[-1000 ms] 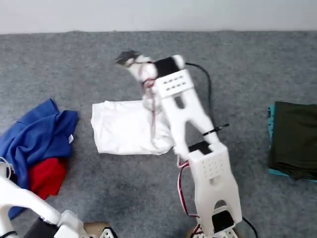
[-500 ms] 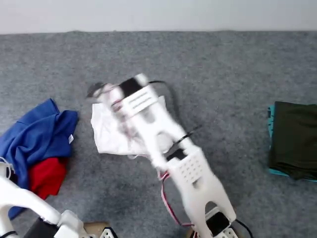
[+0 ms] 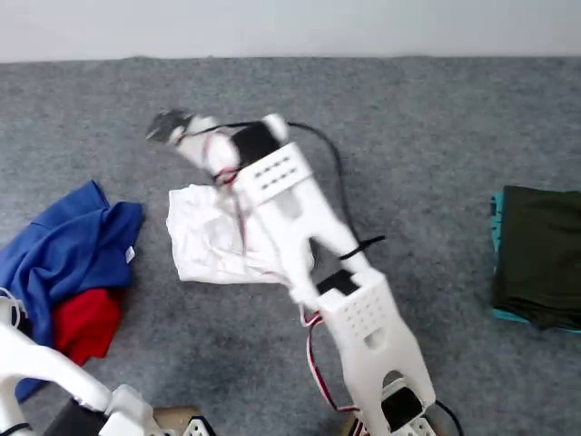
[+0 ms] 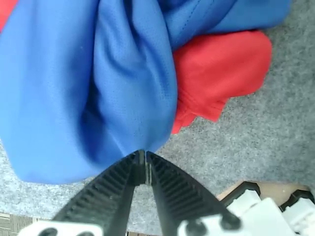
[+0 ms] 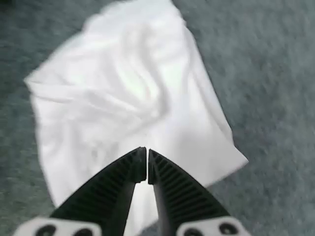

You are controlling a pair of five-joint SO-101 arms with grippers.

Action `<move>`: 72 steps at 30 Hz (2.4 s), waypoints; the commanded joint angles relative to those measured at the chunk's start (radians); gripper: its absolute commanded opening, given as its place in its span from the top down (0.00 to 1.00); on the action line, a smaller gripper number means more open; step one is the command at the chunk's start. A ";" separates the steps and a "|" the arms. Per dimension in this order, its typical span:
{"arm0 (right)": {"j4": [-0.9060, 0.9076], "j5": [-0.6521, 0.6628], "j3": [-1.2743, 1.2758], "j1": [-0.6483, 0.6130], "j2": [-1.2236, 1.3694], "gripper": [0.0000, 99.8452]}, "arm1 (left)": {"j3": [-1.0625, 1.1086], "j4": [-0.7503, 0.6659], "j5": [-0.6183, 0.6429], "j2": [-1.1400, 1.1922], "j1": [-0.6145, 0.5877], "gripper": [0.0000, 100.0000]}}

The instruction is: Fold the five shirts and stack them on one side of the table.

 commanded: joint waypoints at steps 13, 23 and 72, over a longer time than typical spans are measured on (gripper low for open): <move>0.039 0.005 -0.052 -0.308 0.194 0.99 | -0.005 -0.017 -0.008 -0.034 -0.002 0.98; 0.021 0.011 -0.052 -0.203 0.033 0.99 | -0.005 -0.017 -0.008 -0.034 0.003 0.98; -0.282 -0.180 -0.322 -0.234 0.325 0.81 | -0.001 -0.037 -0.008 -0.028 0.006 0.98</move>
